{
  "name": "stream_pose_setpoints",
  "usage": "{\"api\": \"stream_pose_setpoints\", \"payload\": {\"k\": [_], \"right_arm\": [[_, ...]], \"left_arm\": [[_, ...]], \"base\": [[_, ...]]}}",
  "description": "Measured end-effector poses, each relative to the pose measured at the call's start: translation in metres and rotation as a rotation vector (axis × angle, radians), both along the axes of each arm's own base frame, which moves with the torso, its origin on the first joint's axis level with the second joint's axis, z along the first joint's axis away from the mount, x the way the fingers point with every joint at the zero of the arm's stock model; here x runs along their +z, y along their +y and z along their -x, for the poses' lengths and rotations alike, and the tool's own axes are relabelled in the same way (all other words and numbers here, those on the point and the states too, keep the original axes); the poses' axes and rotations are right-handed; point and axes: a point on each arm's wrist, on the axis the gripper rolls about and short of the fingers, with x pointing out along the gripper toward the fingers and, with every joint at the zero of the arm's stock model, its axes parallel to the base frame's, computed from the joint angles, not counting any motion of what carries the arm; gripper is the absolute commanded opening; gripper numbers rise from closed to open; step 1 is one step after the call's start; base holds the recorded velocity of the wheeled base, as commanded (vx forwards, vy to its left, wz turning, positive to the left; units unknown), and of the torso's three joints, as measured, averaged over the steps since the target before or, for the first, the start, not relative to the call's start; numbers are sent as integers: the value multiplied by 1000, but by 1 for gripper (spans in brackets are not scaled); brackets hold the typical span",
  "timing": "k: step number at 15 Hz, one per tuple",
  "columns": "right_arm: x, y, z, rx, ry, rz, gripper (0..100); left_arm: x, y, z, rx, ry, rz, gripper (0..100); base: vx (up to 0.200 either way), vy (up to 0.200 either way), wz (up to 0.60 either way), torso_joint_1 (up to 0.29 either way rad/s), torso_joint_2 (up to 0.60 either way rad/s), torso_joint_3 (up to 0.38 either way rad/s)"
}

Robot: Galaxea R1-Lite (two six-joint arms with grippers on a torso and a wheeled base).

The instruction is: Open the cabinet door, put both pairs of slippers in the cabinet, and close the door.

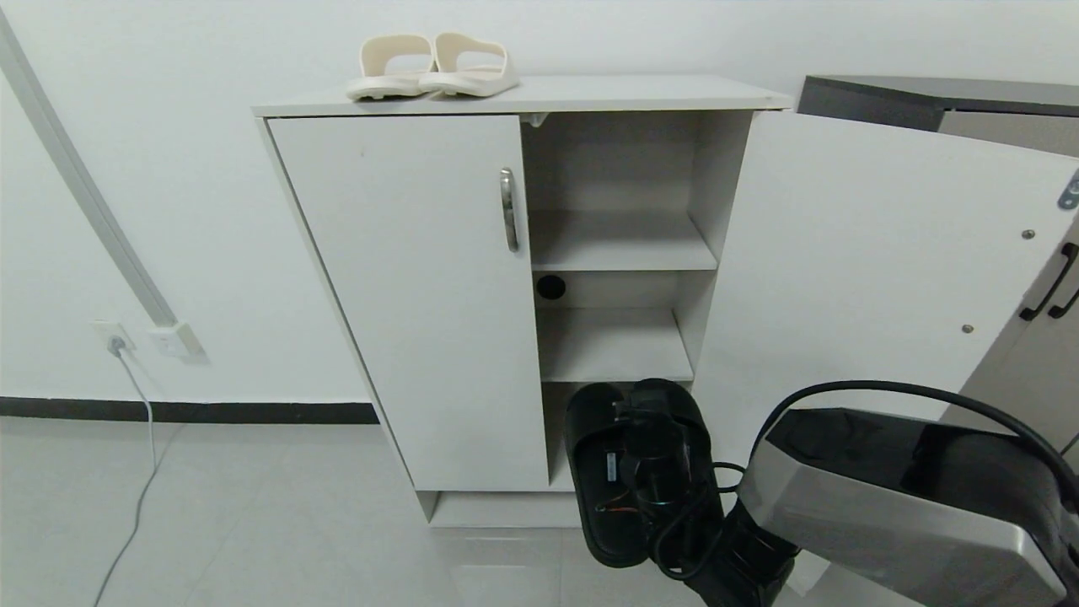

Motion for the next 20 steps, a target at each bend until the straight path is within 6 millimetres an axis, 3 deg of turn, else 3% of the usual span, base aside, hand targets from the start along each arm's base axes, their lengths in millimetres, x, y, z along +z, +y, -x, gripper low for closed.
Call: {"api": "stream_pose_setpoints", "payload": {"k": [9, 14, 20], "right_arm": [[-3, 4, -4, -7, -33, -22, 0], [1, 3, -12, -13, -193, 0, 0], [-3, 0, -16, -24, -199, 17, 0]], "left_arm": [[0, 0, 0, 0, 1, 0, 0], [0, 0, 0, 0, 0, 0, 0], [0, 0, 0, 0, 0, 0, 0]], "base": [[0, 0, 0, 4, 1, -181], [0, 0, 0, 0, 0, 0], [0, 0, 0, 0, 0, 0]]}}
